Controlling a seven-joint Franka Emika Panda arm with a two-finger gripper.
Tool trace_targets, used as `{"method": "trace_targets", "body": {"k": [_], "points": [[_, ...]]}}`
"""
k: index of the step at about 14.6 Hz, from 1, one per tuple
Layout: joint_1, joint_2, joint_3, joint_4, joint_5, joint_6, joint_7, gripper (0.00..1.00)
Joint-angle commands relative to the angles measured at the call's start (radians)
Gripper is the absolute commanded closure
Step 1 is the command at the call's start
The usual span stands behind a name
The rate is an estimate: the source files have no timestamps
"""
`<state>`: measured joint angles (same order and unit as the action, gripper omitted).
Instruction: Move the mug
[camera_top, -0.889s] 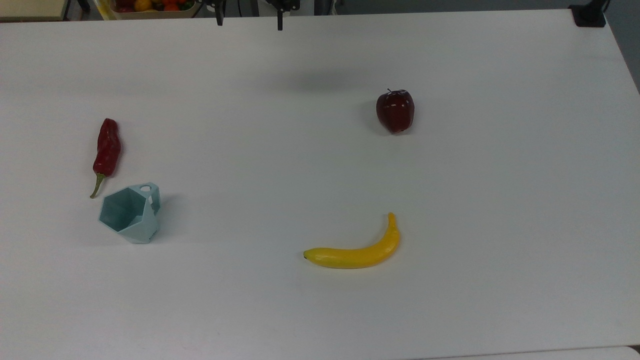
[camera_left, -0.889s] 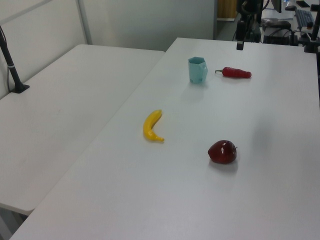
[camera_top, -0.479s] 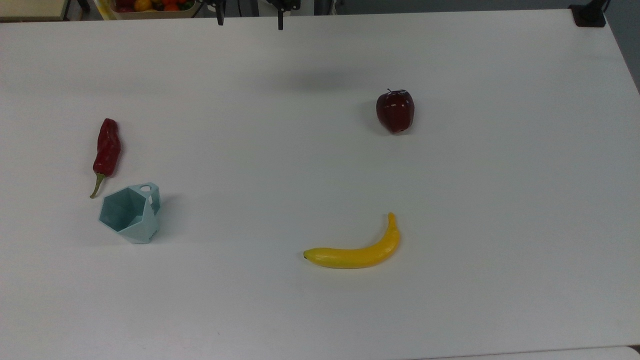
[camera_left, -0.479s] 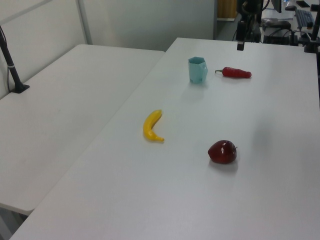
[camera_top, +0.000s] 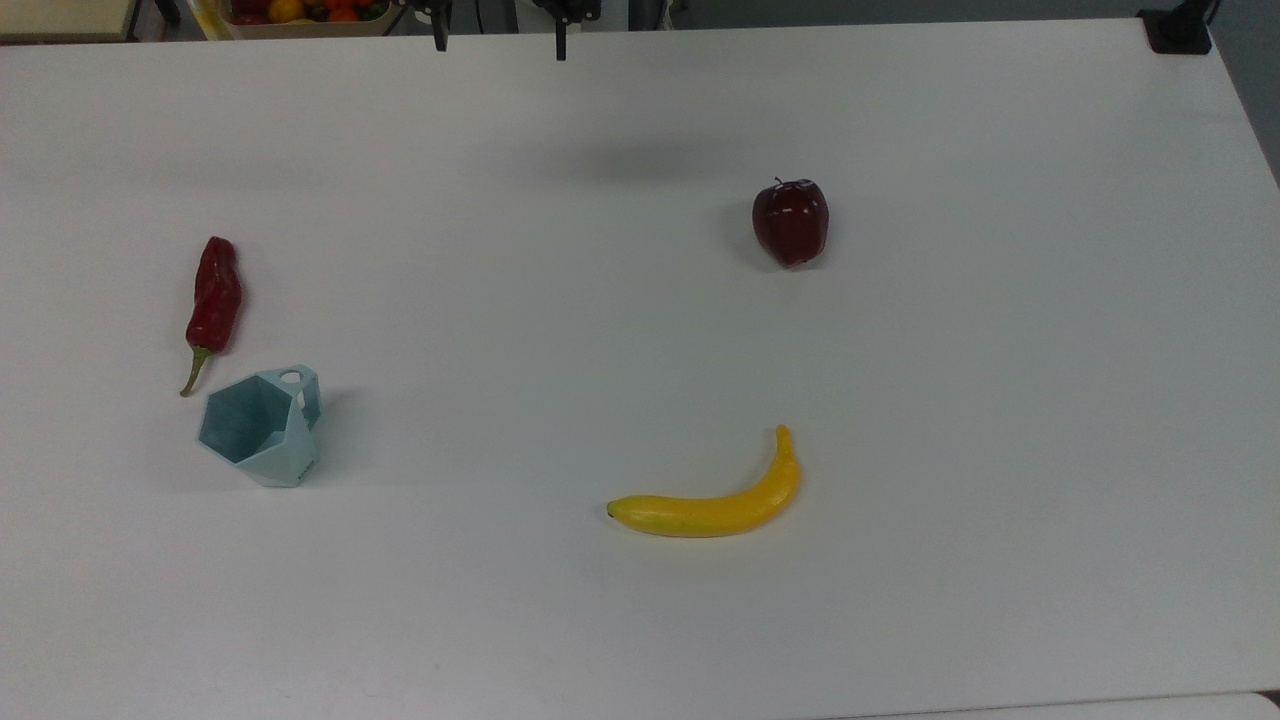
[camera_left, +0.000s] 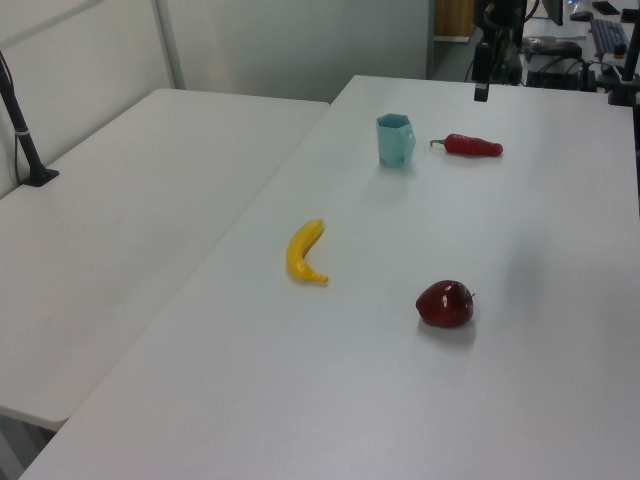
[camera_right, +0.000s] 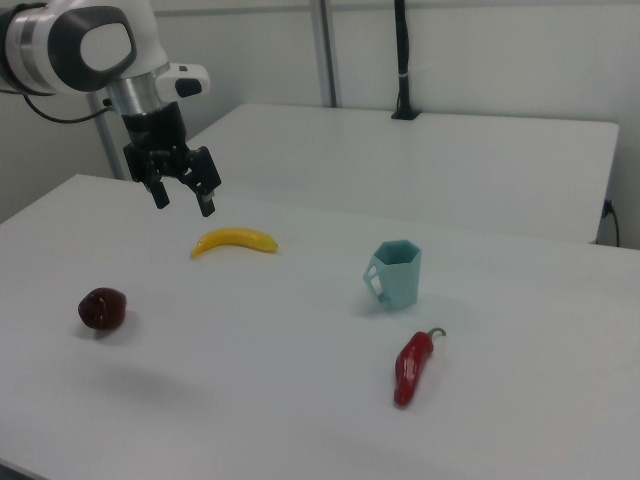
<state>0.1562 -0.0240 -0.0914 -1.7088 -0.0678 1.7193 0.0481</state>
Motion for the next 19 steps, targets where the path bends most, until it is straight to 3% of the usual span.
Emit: {"method": "trace_targets", "body": {"k": [1,6,13,19], "points": [[-0.02,-0.007,-0.005,-0.008,0.017,-0.007,0.009,0.0],[-0.082,0.105,-0.005,0.092,0.017,0.031,0.123,0.0],[-0.205,0.238,-0.005,0.109,0.019,0.27,0.269,0.03],[-0.254,0.381,-0.007,0.13,0.011,0.465,0.337,0.03]]}}
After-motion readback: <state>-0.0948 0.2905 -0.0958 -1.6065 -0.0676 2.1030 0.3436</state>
